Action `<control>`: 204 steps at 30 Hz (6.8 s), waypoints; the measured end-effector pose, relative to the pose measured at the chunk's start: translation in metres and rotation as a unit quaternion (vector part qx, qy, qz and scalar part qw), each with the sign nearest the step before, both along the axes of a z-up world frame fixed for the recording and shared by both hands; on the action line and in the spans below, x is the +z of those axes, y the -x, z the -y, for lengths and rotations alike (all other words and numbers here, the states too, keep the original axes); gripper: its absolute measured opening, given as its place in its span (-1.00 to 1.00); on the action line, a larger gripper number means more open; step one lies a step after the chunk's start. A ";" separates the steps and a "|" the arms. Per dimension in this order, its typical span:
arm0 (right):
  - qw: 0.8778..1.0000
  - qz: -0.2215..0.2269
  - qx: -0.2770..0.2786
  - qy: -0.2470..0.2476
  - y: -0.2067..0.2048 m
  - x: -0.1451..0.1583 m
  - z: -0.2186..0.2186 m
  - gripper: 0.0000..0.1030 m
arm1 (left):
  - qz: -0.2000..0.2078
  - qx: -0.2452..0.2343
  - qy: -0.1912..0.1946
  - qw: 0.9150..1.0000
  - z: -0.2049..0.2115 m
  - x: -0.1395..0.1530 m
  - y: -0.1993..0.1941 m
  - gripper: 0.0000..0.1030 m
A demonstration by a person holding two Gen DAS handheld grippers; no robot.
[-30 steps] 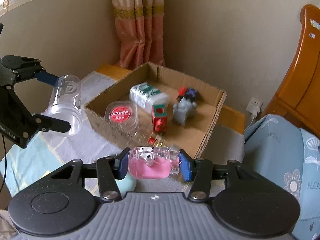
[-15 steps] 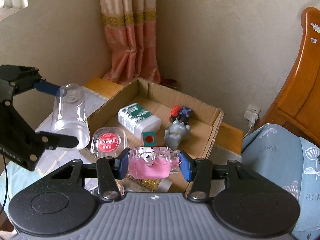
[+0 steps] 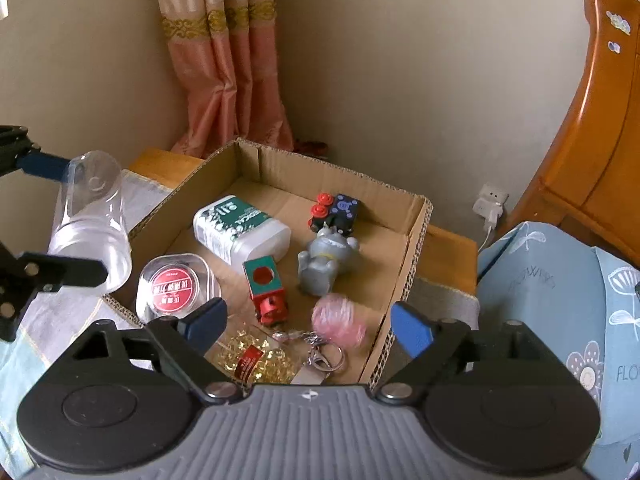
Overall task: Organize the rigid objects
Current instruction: 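Lower the jar and pink bottle into the box and open both tools, then move both open tools back toward the remaining items beside the box, then grasp the correction tape with left tool while right tool grasps the mint earbud case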
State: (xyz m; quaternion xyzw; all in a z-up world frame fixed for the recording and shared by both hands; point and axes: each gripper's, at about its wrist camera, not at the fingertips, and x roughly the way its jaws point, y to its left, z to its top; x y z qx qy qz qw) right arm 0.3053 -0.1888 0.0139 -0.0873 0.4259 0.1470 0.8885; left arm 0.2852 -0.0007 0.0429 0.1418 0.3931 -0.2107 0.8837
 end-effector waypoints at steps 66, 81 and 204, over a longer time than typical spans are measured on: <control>0.996 0.039 -0.063 -0.051 0.093 -0.010 0.001 1.00 | 0.035 0.072 -0.009 0.997 0.026 -0.016 -0.055 0.92; 0.991 -0.005 -0.112 -0.070 0.112 -0.097 -0.025 1.00 | 0.065 0.134 0.022 0.989 -0.029 -0.064 0.081 0.97; 0.998 0.064 0.019 -0.021 0.120 -0.139 -0.010 0.51 | -0.034 0.250 0.037 0.967 0.011 -0.147 0.089 0.74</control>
